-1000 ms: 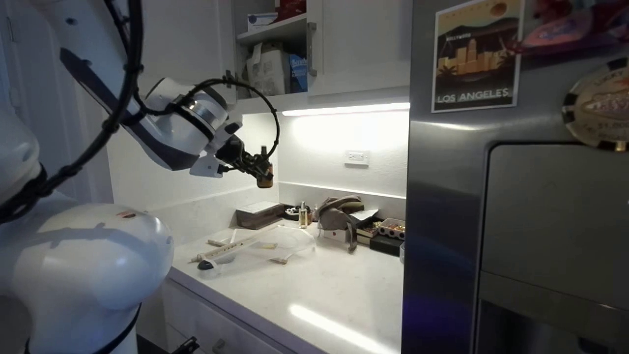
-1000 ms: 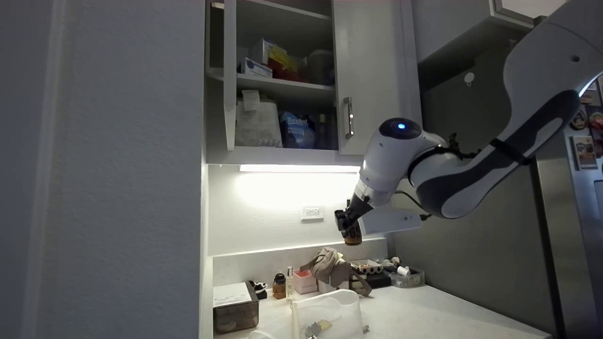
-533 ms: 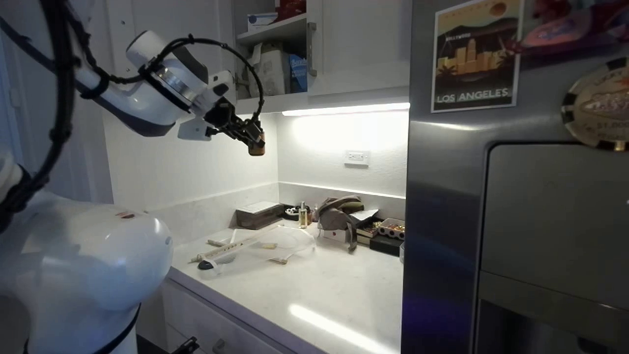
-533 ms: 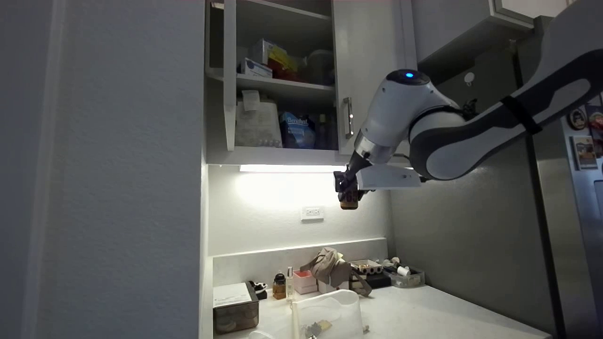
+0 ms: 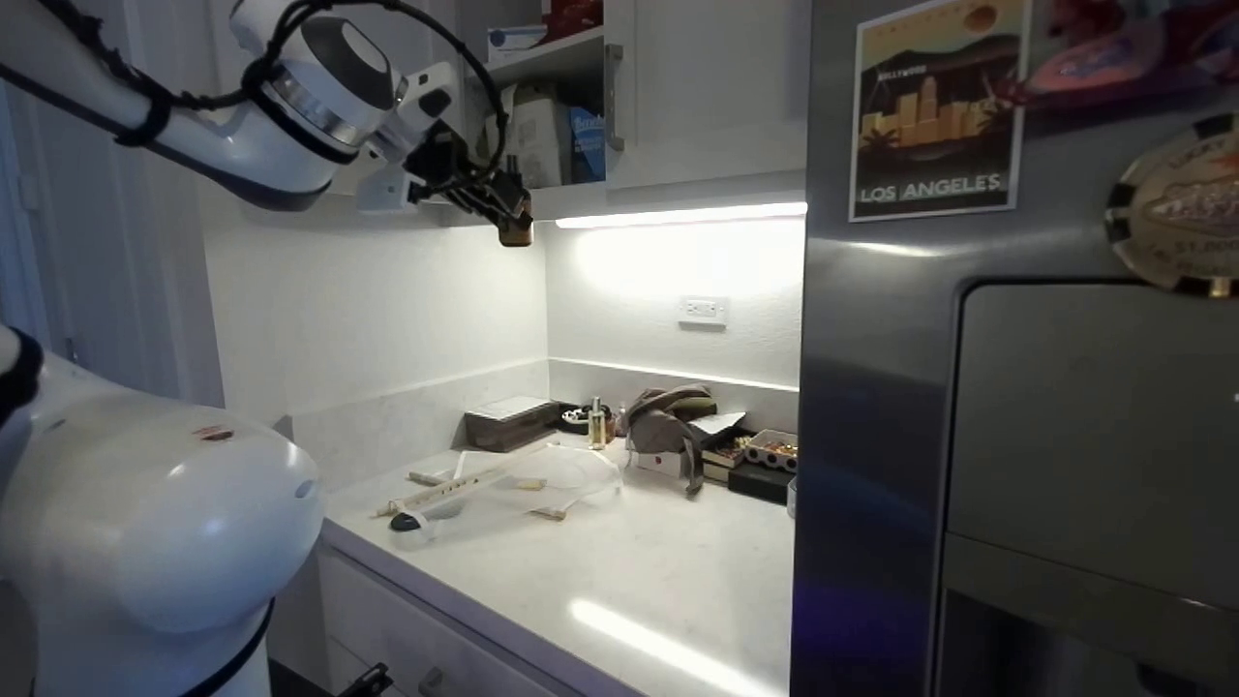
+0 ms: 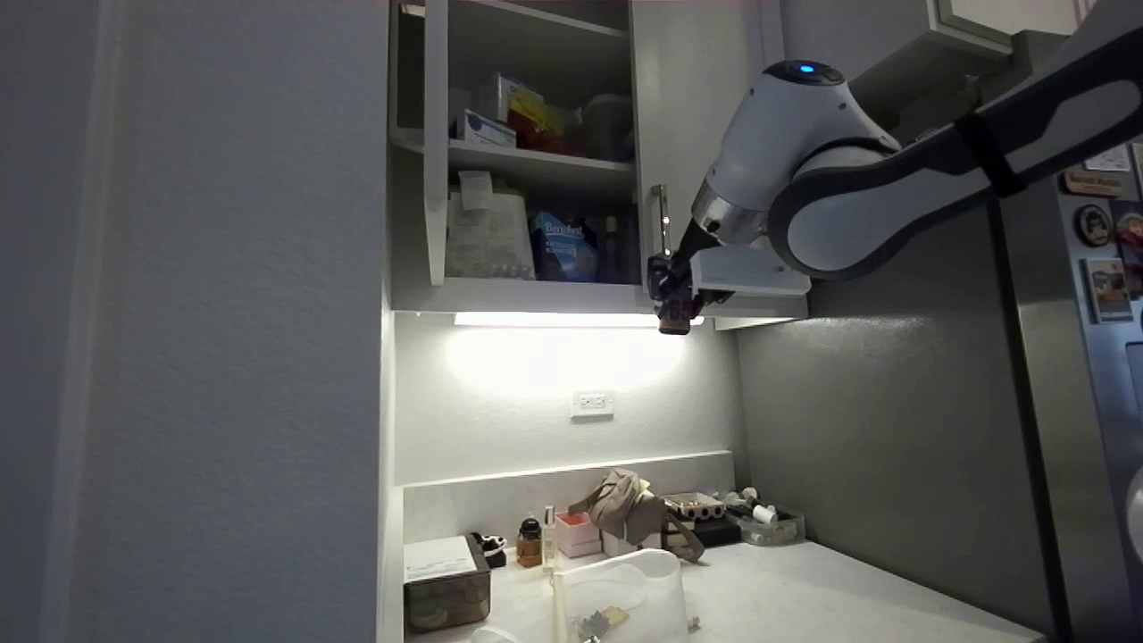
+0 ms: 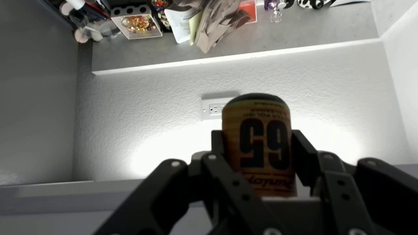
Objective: Take the bottle on the counter, put it in the kitchen cabinet and close it, then take the blind on the counter and hang it to the wall
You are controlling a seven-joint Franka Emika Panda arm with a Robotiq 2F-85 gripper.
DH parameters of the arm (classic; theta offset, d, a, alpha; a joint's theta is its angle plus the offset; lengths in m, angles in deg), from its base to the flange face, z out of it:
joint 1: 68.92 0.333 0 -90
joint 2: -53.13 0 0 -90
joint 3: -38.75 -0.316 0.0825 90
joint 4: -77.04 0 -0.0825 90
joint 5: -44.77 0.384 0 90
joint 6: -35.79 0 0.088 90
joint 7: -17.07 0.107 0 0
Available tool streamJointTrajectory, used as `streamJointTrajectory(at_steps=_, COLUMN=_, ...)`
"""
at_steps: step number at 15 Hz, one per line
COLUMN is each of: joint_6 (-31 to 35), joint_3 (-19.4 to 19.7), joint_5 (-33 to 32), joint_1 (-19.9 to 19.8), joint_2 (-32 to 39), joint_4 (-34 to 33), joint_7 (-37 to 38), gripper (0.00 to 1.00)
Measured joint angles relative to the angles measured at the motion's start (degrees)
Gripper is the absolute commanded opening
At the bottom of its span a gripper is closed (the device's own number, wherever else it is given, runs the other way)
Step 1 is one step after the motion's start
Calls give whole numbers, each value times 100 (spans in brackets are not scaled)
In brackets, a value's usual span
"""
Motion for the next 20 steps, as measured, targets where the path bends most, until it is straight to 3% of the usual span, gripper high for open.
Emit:
streamJointTrajectory(at_steps=3, joint_6=280, joint_3=-172, joint_5=360, joint_1=-447, joint_2=9, joint_4=-167, joint_7=-218, gripper=27)
streamJointTrajectory(at_steps=4, joint_6=376, joint_3=-230, joint_5=493, joint_1=-567, joint_2=37, joint_4=-210, joint_7=-275, gripper=52)
streamJointTrajectory(at_steps=10, joint_6=441, joint_3=-338, joint_5=807, joint_1=-742, joint_2=233, joint_4=-354, joint_7=-437, gripper=52)
streamJointTrajectory(at_steps=11, joint_6=441, joint_3=-338, joint_5=807, joint_1=-742, joint_2=235, joint_4=-358, joint_7=-437, gripper=27)
streamJointTrajectory(at_steps=14, joint_6=440, joint_3=-403, joint_5=963, joint_1=-797, joint_2=235, joint_4=-355, joint_7=-478, gripper=27)
streamJointTrajectory(at_steps=20, joint_6=431, joint_3=-859, joint_5=1094, joint_1=-1333, joint_2=324, joint_4=-714, joint_7=-479, gripper=27)
